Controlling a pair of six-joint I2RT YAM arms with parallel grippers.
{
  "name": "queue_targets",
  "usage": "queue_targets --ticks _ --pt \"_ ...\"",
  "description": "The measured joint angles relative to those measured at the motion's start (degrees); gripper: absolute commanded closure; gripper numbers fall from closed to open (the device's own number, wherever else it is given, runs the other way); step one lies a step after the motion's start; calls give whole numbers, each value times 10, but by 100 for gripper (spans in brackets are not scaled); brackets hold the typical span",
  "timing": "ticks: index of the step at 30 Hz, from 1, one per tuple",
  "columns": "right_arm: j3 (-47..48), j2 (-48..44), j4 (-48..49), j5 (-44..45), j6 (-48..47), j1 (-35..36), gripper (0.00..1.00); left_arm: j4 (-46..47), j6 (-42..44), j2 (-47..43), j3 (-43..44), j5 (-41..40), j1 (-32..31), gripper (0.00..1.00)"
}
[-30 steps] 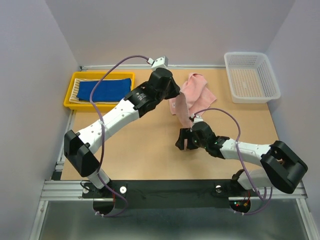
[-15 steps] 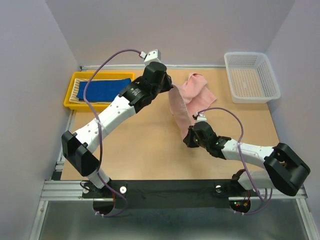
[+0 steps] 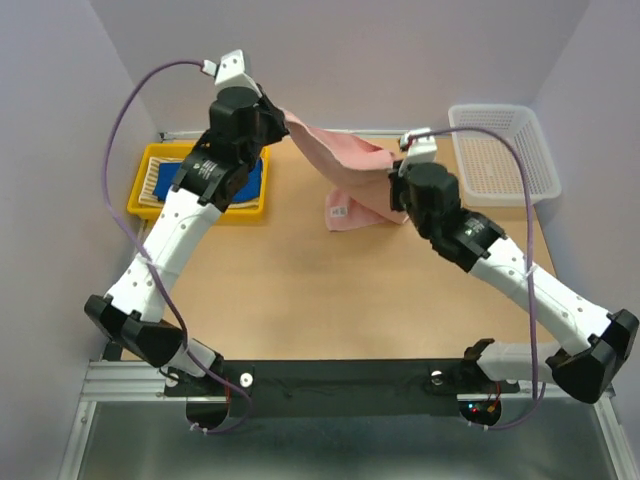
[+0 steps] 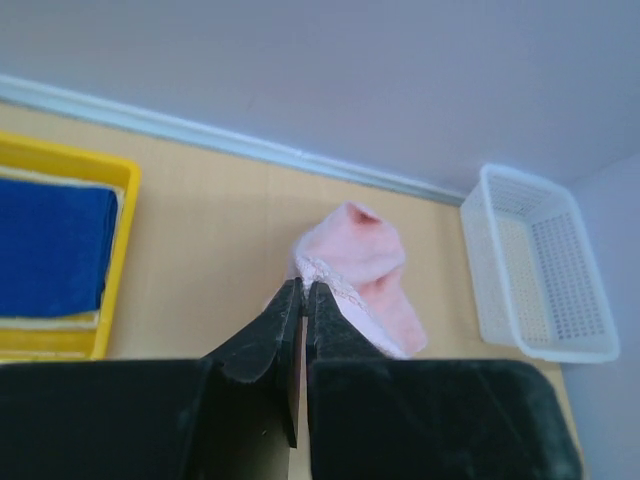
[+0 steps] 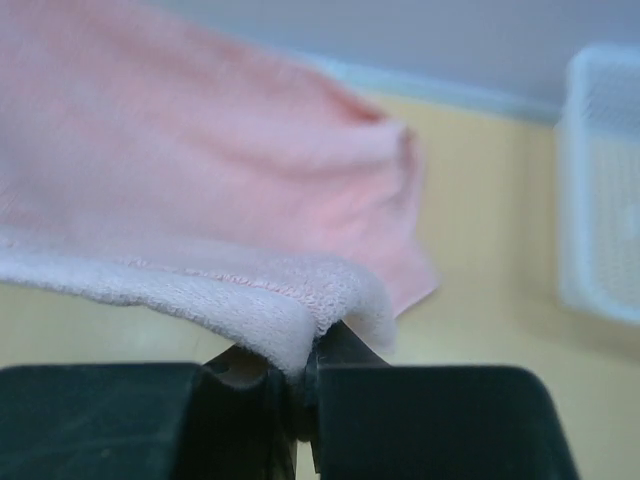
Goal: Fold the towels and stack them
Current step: Flatten out the crumpled towel
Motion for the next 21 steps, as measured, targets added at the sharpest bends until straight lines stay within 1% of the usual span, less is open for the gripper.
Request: queue_targets --ticks 1,3,5,8,10,12,16,18,21 --pt "64 9 -3 17 -32 -11 100 0 10 -3 21 0 0 100" --pt "149 24 -12 40 -76 -25 100 10 36 -10 76 1 0 100" --pt "279 59 -10 67 -129 -40 100 28 59 -24 117 7 0 100" --pt "383 73 -7 73 -182 -45 100 55 87 -67 145 36 -1 100" --pt "430 68 -6 50 -213 -40 99 70 102 -106 146 68 -5 100" --pt "444 52 -7 13 -235 -35 100 85 115 -150 140 108 -9 100" --pt "445 2 -23 -109 -260 -28 99 91 136 -227 133 198 -14 100" --pt "445 -26 -36 -182 -261 -25 100 91 140 -249 133 237 -14 100" --pt "445 -64 -50 -245 -257 -25 100 90 141 -263 134 285 -14 100"
